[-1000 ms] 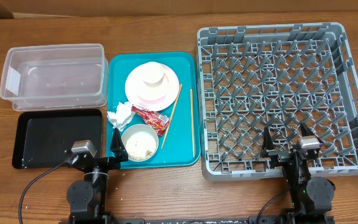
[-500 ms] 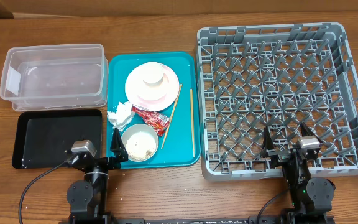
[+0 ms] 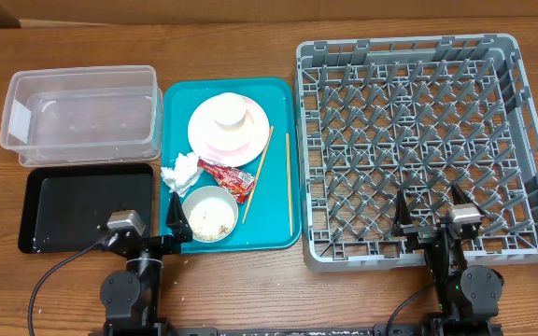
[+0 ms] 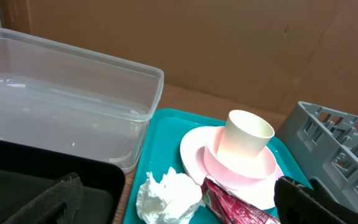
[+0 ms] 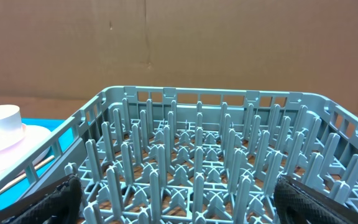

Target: Sort waste into correct bins and load items into the dishwasher

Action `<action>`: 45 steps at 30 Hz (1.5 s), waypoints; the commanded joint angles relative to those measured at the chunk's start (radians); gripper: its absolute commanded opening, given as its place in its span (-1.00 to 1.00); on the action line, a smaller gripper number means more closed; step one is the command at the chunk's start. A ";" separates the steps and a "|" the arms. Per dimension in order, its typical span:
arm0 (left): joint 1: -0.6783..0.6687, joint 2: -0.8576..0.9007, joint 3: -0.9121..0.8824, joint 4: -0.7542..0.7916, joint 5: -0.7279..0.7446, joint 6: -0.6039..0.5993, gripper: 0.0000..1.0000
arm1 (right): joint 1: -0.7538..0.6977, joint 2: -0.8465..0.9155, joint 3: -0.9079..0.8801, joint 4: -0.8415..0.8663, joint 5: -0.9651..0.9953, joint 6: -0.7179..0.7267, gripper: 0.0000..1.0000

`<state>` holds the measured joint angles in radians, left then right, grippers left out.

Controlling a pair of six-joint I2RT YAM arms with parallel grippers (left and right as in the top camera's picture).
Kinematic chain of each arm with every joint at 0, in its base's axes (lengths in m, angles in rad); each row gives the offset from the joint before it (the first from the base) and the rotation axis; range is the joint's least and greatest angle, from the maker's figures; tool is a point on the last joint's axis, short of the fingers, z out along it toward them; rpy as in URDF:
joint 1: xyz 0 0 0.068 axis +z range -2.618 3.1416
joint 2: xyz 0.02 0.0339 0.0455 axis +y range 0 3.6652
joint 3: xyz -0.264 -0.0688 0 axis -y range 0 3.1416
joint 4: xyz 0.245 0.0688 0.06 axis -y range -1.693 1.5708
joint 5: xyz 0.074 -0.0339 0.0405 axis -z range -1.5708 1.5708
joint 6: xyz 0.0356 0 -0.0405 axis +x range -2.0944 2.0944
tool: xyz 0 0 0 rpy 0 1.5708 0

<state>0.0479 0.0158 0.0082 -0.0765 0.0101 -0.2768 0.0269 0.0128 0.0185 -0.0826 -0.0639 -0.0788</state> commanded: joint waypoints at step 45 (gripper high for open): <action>-0.014 1.297 1.140 -0.903 0.086 0.196 0.86 | 0.000 -0.010 -0.011 0.005 -0.002 -0.001 1.00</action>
<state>0.0467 1.2545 1.1347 -0.9726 0.1177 -0.1371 0.0269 0.0128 0.0185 -0.0830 -0.0635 -0.0792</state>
